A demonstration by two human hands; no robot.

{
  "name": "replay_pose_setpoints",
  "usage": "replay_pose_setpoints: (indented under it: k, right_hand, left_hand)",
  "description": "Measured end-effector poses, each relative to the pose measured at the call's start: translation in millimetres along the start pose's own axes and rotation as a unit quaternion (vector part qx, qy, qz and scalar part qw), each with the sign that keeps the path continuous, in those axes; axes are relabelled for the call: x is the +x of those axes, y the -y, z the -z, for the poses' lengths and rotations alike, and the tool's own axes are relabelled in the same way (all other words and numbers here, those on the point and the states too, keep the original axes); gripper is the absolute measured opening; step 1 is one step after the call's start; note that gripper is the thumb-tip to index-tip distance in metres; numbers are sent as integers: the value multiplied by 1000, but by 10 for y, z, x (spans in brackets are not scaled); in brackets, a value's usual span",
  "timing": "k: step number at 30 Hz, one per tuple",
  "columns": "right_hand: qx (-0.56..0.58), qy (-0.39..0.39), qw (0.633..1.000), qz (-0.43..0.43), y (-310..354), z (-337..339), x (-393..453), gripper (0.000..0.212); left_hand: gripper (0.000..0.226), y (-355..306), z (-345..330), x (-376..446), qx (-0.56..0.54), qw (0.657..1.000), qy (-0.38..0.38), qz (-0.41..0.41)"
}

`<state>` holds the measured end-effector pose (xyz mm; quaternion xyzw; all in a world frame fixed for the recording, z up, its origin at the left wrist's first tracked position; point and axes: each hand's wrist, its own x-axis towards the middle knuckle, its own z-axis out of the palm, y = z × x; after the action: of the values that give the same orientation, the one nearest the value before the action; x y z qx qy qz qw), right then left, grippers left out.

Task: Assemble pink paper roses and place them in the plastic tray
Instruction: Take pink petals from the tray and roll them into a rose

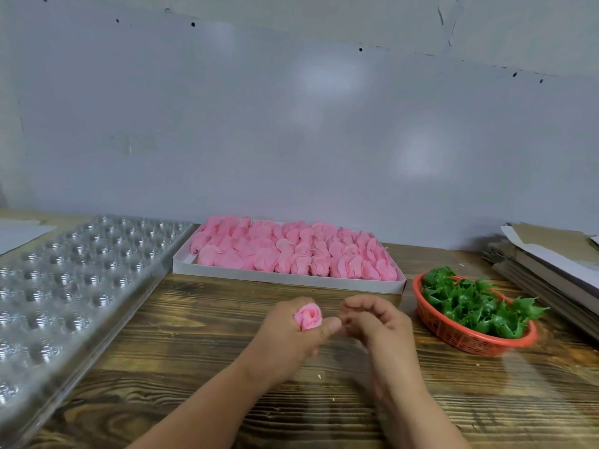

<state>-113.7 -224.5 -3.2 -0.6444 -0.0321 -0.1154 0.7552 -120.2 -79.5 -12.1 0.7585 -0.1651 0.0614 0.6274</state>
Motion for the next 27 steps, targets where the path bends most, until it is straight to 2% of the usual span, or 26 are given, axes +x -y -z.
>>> replay_pose_setpoints:
  k: [3,5,8,11,15,20,27]
  right_hand:
    - [24,37,999,27,36,60,16,37]
    - [43,76,996,33,50,79,22,34]
    - [45,136,989,36,91,99,15,8]
    - [-4,180,983,38,89,110,-5,8]
    - [-3,202,979,24,105,87,-37,3]
    - [-7,216,976,-4,150,62,-66,13]
    - [25,231,970,-64,134,49,-71,14]
  left_hand:
    - [42,-28,-14,-1,27,999,25,-24]
    - [44,-16,-25,1,26,998,50,-30]
    - [38,4,-72,-11,17,996,84,-26]
    - [15,-42,-105,-39,-2,993,109,-37]
    - [43,-57,-103,-57,-3,992,124,-27]
    - [51,-26,-102,-38,6,993,115,-16]
    - [67,4,-128,-45,37,993,110,-19]
